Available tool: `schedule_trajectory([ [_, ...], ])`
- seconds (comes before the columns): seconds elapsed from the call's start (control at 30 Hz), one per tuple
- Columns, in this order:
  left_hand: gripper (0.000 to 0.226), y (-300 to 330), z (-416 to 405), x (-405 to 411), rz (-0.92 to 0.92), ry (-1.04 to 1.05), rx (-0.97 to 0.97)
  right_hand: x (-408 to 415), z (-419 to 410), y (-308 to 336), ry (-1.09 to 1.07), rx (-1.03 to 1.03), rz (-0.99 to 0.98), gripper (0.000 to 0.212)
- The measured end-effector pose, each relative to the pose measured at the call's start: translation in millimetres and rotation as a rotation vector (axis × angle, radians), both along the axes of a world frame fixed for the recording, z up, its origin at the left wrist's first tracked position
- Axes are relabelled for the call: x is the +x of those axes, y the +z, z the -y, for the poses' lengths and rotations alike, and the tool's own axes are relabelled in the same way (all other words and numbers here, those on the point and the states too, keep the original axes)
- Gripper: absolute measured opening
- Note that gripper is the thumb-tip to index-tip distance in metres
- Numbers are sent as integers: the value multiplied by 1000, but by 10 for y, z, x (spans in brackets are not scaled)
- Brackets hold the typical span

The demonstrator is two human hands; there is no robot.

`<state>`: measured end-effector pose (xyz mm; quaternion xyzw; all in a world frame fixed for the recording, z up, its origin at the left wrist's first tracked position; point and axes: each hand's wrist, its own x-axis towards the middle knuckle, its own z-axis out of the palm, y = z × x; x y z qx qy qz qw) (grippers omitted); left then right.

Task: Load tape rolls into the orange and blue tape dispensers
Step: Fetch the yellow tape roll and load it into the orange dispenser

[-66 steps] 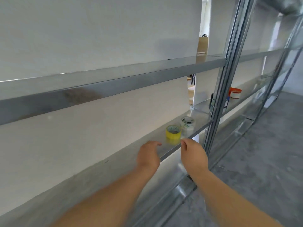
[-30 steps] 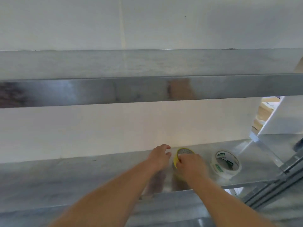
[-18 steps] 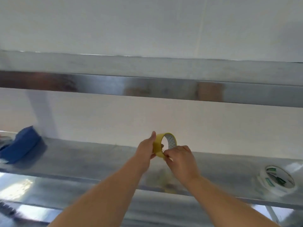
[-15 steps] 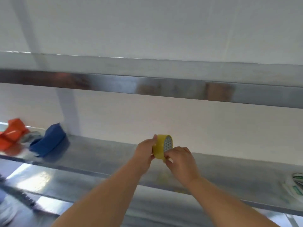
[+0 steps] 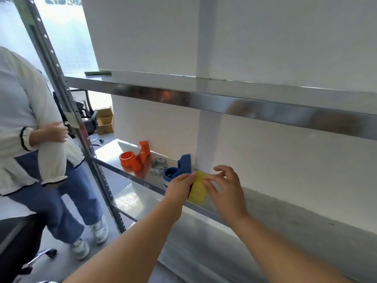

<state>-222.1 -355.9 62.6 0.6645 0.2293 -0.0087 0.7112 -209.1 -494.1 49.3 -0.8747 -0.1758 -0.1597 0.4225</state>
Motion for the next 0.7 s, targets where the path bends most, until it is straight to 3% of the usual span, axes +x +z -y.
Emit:
schedule_trajectory([
  [0.07, 29, 23, -291, -5, 27, 29, -16, 102, -343, 68, 42, -21, 12, 12],
  [0.3, 25, 58, -1116, 191, 49, 114, -5, 504, -1315, 165, 121, 56, -53, 17],
  [0.43, 20, 1, -1539, 570, 11, 220, -149, 880, -1773, 153, 140, 127, -87, 18],
  [0.57, 14, 70, -1864, 1027, 23, 168, -294, 1384, -2174, 232, 224, 135, -183, 16],
  [0.7, 40, 168, -2190, 1453, 36, 135, -283, 1897, -2465, 300, 318, 122, -258, 7],
])
